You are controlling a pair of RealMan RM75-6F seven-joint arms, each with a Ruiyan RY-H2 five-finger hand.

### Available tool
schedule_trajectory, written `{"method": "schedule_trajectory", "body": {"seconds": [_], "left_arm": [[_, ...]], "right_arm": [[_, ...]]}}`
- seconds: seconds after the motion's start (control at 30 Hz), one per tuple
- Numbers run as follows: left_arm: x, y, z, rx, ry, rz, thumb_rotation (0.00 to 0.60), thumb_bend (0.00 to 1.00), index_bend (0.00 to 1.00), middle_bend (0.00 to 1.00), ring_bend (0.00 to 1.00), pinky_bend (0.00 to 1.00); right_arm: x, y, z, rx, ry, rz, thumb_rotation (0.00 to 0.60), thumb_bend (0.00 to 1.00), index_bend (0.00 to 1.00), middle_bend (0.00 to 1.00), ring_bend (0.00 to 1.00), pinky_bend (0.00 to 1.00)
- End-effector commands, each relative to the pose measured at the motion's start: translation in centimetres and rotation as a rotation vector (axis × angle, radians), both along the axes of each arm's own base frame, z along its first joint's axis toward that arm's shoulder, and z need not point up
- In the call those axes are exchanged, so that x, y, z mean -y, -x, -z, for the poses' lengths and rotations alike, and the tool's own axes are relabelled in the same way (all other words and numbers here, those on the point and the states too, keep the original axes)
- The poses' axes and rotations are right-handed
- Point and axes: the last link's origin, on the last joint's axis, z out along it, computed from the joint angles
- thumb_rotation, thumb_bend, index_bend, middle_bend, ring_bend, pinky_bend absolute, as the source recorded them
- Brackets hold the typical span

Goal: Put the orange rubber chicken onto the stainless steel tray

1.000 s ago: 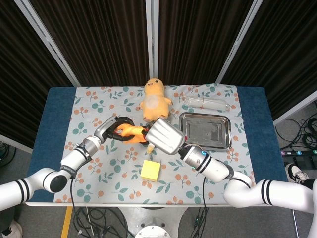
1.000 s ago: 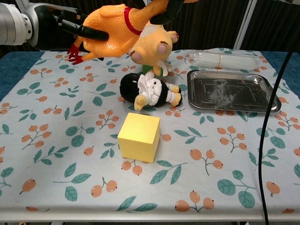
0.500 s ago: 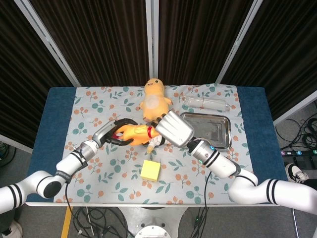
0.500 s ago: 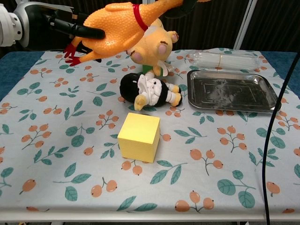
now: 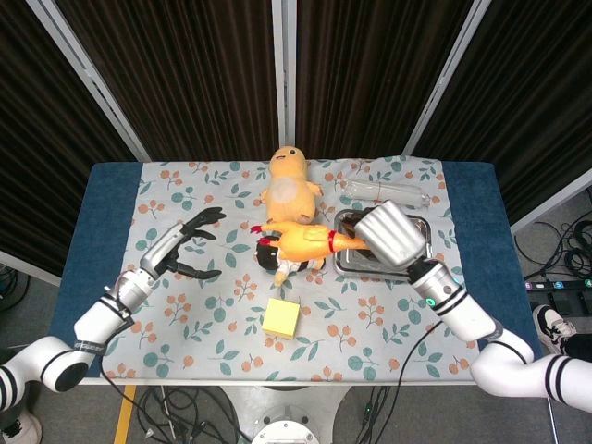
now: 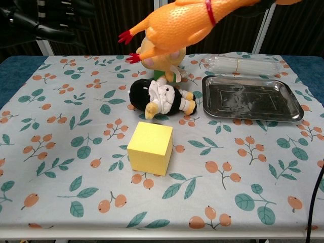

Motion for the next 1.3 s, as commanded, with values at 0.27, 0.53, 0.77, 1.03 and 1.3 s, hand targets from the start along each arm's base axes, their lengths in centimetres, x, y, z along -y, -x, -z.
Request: {"method": "schedule_trajectory", "body": {"seconds": [0.27, 0.53, 0.77, 1.03, 1.3], "left_arm": [[2.5, 3.5, -1.8, -0.269, -0.234, 0.056, 0.6, 0.06, 0.21, 0.13, 0.13, 0.26], [3.1, 4.8, -1.5, -0.302, -0.206, 0.005, 0.6, 0.06, 0.21, 0.14, 0.13, 0.26], [3.1, 5.1, -1.5, -0.295, -0.204, -0.028, 0.6, 0.06, 0.21, 0.14, 0.13, 0.26], [3.0, 5.4, -1.4, -0.306, -0.191, -0.05, 0.6, 0.06, 0.21, 0.14, 0.13, 0.26], [2.9, 5.6, -1.1, -0.322, -0.163, -0.057, 0.6, 0.06, 0.21, 0.13, 0.13, 0.26]], "right_arm": [[-1.0, 11.7, -4.8, 0.185, -0.077, 0.405, 0.6, 0.21, 0.98, 0.79, 0.75, 1.0], [0.2, 17.7, -3.7, 0.251, -0.136, 0.592, 0.6, 0.21, 0.98, 0.79, 0.75, 1.0], [1.9, 19.1, -0.3, 0.314, -0.212, 0.632, 0.6, 0.21, 0.98, 0.79, 0.75, 1.0], [3.0, 19.7, 2.8, 0.372, -0.279, 0.637, 0.6, 0.19, 0.98, 0.79, 0.75, 1.0], [4.4, 21.1, 5.6, 0.327, -0.306, 0.649, 0.6, 0.16, 0.97, 0.79, 0.71, 0.88]]}}
